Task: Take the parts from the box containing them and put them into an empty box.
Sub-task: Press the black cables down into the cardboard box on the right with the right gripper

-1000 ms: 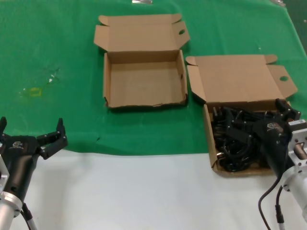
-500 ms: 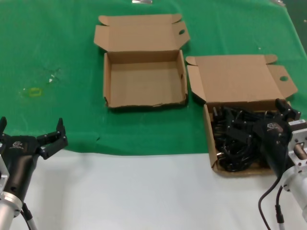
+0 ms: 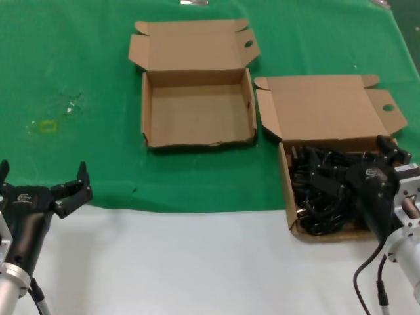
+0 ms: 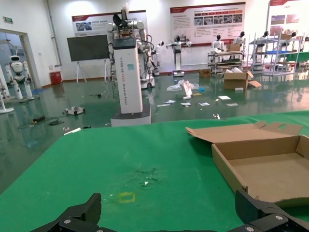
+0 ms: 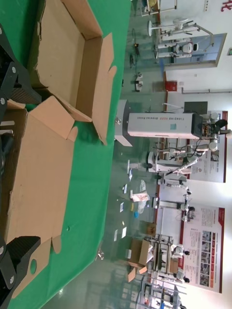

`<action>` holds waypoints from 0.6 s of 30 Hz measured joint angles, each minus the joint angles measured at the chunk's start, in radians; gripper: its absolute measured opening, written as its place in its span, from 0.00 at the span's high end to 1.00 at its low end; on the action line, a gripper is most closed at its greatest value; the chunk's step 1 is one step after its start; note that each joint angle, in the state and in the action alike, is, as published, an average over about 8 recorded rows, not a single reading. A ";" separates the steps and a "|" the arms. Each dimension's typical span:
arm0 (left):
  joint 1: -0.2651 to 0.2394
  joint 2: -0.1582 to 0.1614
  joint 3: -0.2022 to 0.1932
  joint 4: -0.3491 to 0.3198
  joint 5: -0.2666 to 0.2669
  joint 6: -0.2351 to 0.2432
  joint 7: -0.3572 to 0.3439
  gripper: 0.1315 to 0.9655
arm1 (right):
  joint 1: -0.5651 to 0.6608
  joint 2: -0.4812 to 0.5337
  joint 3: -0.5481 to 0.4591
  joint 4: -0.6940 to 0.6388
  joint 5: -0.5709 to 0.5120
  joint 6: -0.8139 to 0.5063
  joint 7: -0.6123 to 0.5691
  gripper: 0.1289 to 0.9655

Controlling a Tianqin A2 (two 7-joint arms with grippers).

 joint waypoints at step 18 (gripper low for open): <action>0.000 0.000 0.000 0.000 0.000 0.000 0.000 0.00 | 0.000 0.000 0.000 0.000 0.000 0.000 0.000 0.00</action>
